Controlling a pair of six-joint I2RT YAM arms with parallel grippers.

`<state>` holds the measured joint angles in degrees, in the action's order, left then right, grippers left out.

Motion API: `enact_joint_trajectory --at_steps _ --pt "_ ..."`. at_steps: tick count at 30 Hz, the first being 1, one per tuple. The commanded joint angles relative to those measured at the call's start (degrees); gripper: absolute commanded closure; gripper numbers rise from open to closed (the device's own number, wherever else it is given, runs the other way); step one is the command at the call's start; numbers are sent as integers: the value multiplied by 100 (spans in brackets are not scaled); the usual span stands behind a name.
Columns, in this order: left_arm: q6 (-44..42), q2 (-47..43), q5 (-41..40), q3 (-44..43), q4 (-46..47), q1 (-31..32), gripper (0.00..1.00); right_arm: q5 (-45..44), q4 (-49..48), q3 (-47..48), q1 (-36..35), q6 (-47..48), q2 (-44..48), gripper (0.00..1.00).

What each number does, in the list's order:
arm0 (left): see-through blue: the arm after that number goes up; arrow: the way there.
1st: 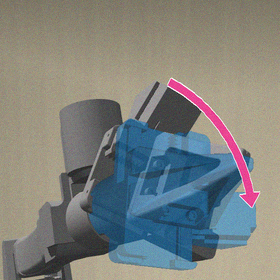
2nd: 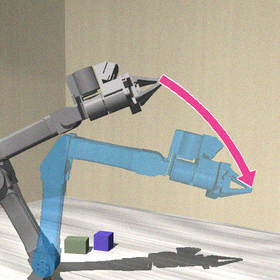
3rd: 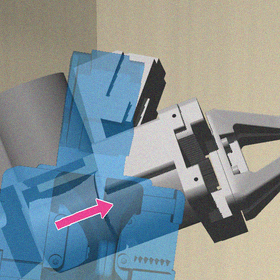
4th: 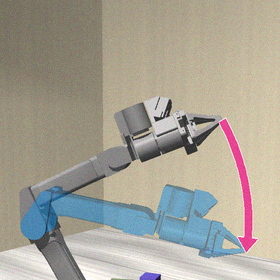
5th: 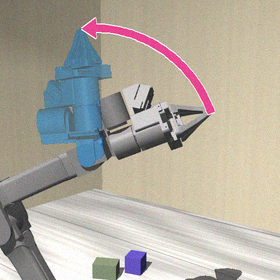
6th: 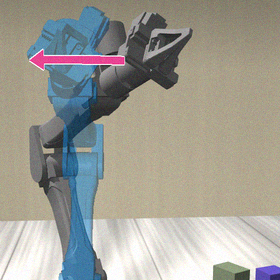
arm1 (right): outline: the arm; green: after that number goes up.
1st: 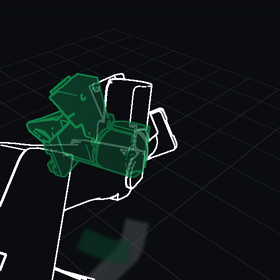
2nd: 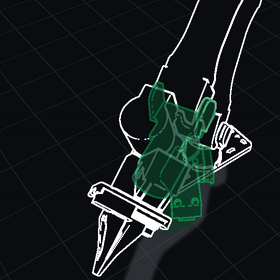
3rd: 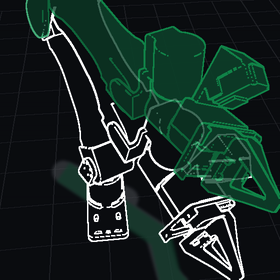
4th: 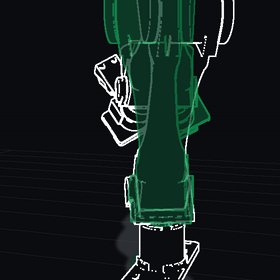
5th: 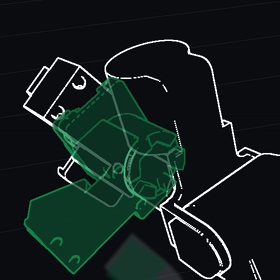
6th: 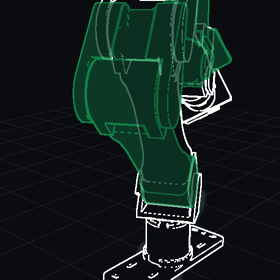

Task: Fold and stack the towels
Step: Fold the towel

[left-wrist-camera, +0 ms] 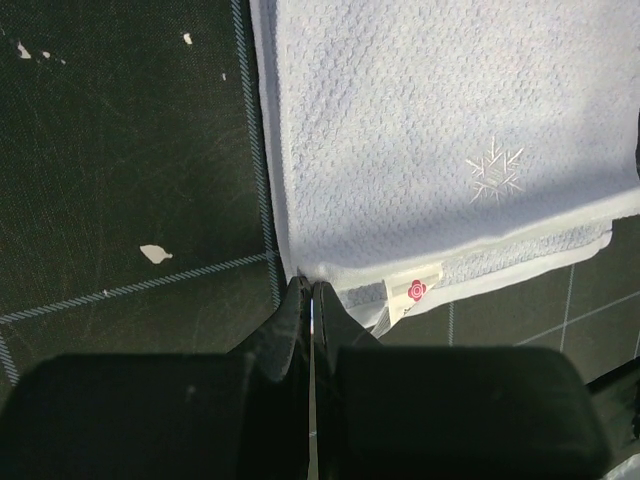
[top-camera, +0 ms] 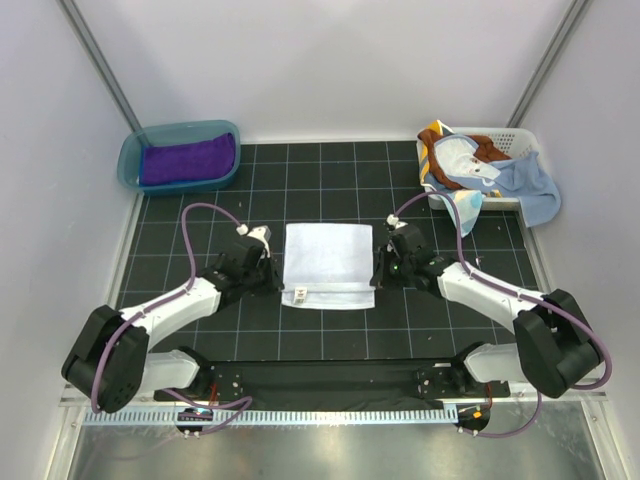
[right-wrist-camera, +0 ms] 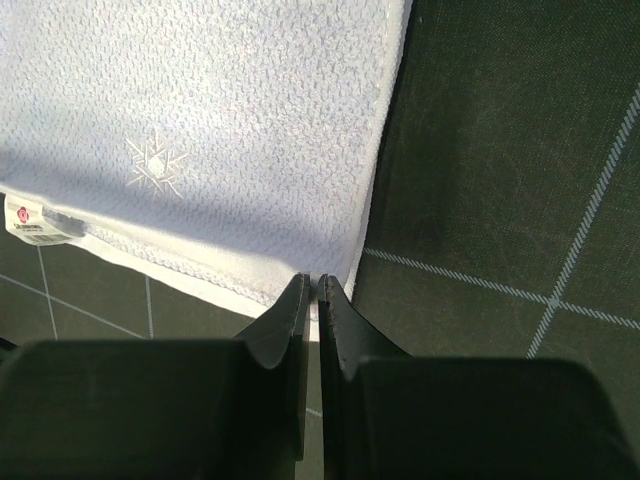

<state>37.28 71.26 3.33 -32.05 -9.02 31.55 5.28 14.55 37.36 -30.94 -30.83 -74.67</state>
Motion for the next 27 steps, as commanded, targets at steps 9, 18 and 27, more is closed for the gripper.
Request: enact_joint_trajectory --at_steps 9,18,27 --pt "-36 -156 53 -38 -12 27 80 35 -128 -63 -70 -11 216 83" --pt "113 -886 -113 -266 -627 18 66 88 259 122 -79 -37 804 64" --pt "43 97 -685 -1469 -786 9 66 -719 383 1025 -18 -55 104 63"
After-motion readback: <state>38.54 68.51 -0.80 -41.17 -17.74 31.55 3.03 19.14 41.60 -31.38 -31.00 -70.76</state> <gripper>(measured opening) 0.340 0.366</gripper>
